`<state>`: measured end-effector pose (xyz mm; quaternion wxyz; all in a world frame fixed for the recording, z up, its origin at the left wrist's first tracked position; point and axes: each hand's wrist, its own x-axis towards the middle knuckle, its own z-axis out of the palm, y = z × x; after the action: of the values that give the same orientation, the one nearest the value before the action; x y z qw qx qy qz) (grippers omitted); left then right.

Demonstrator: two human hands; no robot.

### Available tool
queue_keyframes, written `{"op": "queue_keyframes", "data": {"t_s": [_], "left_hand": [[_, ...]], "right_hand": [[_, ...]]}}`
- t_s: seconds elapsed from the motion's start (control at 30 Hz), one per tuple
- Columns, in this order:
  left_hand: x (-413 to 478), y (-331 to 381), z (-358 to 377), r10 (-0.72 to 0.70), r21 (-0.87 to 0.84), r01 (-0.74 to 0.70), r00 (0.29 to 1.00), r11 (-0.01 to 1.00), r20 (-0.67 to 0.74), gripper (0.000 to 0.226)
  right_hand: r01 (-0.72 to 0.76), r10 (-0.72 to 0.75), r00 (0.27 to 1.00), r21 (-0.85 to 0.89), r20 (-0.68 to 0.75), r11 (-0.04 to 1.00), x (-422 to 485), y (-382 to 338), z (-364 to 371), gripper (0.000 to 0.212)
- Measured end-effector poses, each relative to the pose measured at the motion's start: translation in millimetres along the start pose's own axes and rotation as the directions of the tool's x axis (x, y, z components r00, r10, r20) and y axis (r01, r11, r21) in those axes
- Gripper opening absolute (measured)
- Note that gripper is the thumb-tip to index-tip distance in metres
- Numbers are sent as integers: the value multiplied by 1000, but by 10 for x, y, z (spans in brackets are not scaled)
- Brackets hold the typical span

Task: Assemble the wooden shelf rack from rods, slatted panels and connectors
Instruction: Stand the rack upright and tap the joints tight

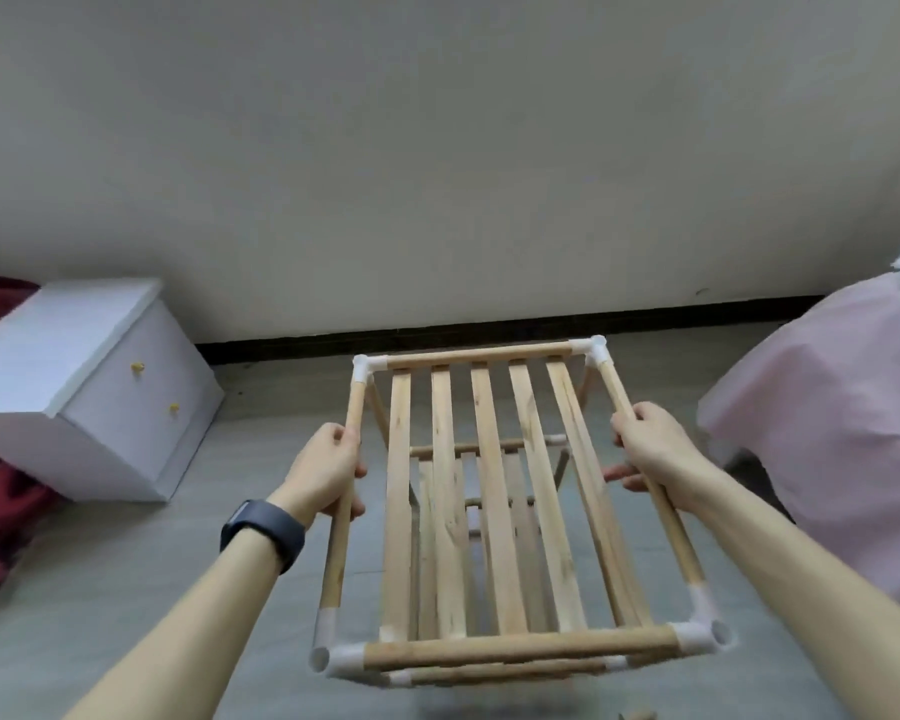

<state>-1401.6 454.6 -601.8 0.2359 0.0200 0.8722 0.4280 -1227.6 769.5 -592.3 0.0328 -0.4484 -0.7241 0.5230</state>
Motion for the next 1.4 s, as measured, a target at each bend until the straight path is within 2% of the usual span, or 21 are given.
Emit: {"op": "queue_keyframes", "data": {"t_s": [0.23,0.37,0.47,0.57,0.7,0.87,0.93,1.03,1.1,1.27,1.4], "left_hand": [[-873,1553,-566,65,105,-69,997,992,37,23],[-1381,2428,-760,30,153,-56,986,987,166,22],[-1681,2949,-773,46,180,-98,961,979,274,19],[-1959,3334,-585,71,204,-163,915,965,398,16],[-2494,3733,-76,80,246,-269,810,931,580,20],[-3468,3969,804,49,277,-414,624,867,780,21],[-3928,3994,1208,37,262,-482,526,836,850,19],[-4668,3958,1864,35,218,-609,375,763,926,21],[-5223,3885,2293,-4,204,-679,284,705,959,22],[-6696,3544,3189,-167,183,-762,99,621,981,19],[-7854,3259,3753,-298,153,-822,-21,548,954,20]], "right_hand": [[-87,108,990,223,-85,971,-1065,-824,-1064,17],[-132,170,982,354,-77,926,-1692,-1035,-1720,15],[-177,252,962,459,-108,871,-2129,-971,-2174,17],[-158,313,931,561,-190,812,-2567,-768,-2555,20],[-129,438,834,653,-336,746,-3369,-482,-3014,23],[-113,598,649,718,-470,687,-4662,149,-3413,24],[-85,659,542,746,-522,660,-5196,472,-3503,25],[-78,753,334,779,-568,622,-5983,951,-3569,27],[-78,807,198,812,-557,579,-6493,1251,-3581,27],[30,888,-103,891,-449,454,-7700,1909,-3573,26],[117,914,-254,928,-315,353,-8588,2265,-3621,25]]}}
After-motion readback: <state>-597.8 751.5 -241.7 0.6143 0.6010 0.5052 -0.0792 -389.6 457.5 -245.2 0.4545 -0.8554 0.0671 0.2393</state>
